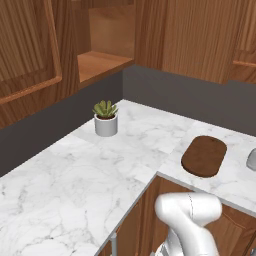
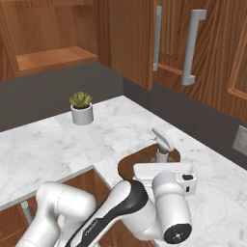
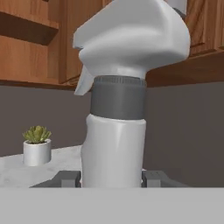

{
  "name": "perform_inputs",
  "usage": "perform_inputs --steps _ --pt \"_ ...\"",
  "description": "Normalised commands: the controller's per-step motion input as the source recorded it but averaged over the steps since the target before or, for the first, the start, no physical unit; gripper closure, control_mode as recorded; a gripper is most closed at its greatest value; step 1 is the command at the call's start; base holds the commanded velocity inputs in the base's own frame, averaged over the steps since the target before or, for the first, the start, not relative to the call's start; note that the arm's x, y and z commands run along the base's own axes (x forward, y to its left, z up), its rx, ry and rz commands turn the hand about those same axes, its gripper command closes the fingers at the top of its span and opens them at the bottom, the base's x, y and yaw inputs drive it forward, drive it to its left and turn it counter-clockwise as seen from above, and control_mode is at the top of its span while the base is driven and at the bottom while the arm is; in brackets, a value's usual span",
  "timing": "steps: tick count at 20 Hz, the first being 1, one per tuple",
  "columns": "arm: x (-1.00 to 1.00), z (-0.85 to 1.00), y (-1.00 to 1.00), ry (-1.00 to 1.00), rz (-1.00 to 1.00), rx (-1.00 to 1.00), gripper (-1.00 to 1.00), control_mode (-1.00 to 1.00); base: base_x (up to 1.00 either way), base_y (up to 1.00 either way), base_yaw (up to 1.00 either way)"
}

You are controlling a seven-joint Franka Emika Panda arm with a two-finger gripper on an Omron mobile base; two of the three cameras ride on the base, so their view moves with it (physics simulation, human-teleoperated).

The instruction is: Grab the spray bottle from the cabinet, then place it next to the cutting board for sanitizing. Then grab the dish brush from the countertop next to the sink and place it next to the cutting board.

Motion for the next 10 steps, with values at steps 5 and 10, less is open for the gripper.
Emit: perform_inputs --steps 5,10 --pt "0.77 -0.57 -0.38 -0.03 0.00 0.00 1.00 -1.00 0.00 0.00 0.00" --pt "0.63 -0.51 -0.55 -0.06 0.02 0.00 1.00 -1.00 0.00 0.00 0.00"
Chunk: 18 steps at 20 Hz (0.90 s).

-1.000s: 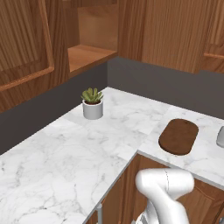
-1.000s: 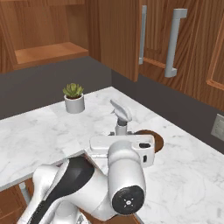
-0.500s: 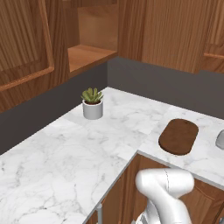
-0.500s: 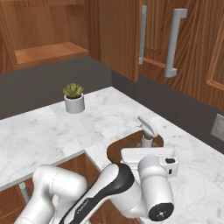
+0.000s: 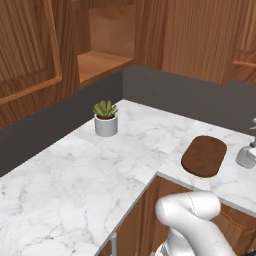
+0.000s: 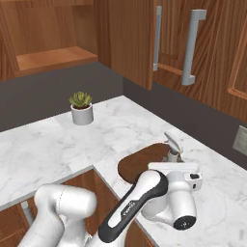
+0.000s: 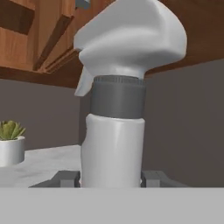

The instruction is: Grab the spray bottle from the cabinet, then place it next to the cutting board for sanitizing. Then grab the dish brush from the countertop next to the sink and place it next to the cutting board.

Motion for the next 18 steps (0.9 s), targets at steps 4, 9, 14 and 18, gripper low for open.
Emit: perform_inputs --steps 4,9,14,18 --pt "0.62 -0.53 -0.51 -0.04 0.01 -0.01 1.00 -1.00 0.00 0.00 0.00" --pt "0.52 -0.47 -0.45 -0.01 0.00 -0.01 1.00 -1.00 0.00 0.00 0.00" --pt "0.44 -0.39 -0.41 0.00 0.00 0.00 1.00 -1.00 0.00 0.00 0.00" --pt "0.41 -0.37 -0.13 0.00 0.00 0.00 1.00 -1.00 0.00 0.00 0.00"
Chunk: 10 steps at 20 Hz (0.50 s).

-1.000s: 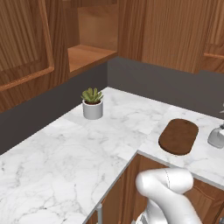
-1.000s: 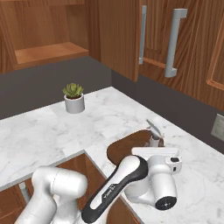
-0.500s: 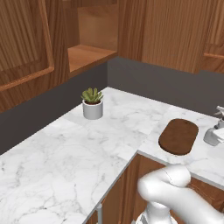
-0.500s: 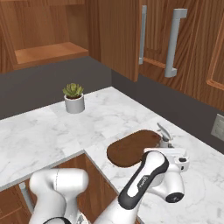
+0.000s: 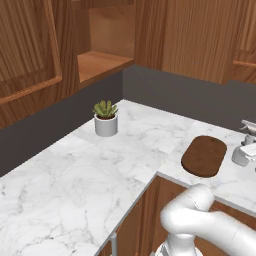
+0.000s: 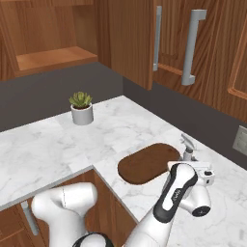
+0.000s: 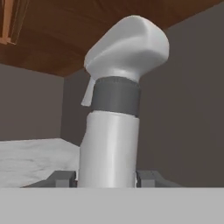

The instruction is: Grab the spray bottle from the cabinet, then place it next to the cutting board for sanitizing. Then grab the dish brush from the countertop next to the sink and place it next to the cutting board.

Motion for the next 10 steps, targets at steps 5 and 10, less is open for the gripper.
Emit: perform_inputs --steps 5,10 --pt "0.17 -0.35 -0.04 -0.08 0.00 -0.01 1.00 -1.00 0.00 0.00 0.00" --pt "0.00 -0.37 -0.05 -0.25 0.02 0.00 1.00 -1.00 0.00 0.00 0.00"
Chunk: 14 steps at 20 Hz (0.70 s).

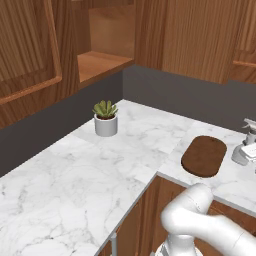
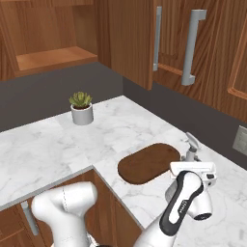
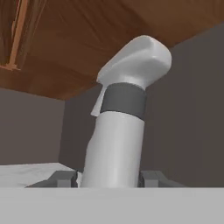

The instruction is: Grab the spray bottle from the cabinet, then place it next to the cutting board for sanitizing. Then grab the dish brush from the countertop next to the sink and place it next to the cutting board.

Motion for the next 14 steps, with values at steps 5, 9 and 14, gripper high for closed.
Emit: perform_inputs --steps 5,9,14 --pt "0.00 -0.40 0.00 -0.21 0.01 -0.01 1.00 -1.00 0.00 0.00 0.00" --pt "0.00 -0.39 0.00 -0.18 0.00 -0.04 1.00 -1.00 0.00 0.00 0.00" --pt "0.00 -0.41 0.08 -0.16 0.00 -0.09 1.00 -1.00 0.00 0.00 0.00"
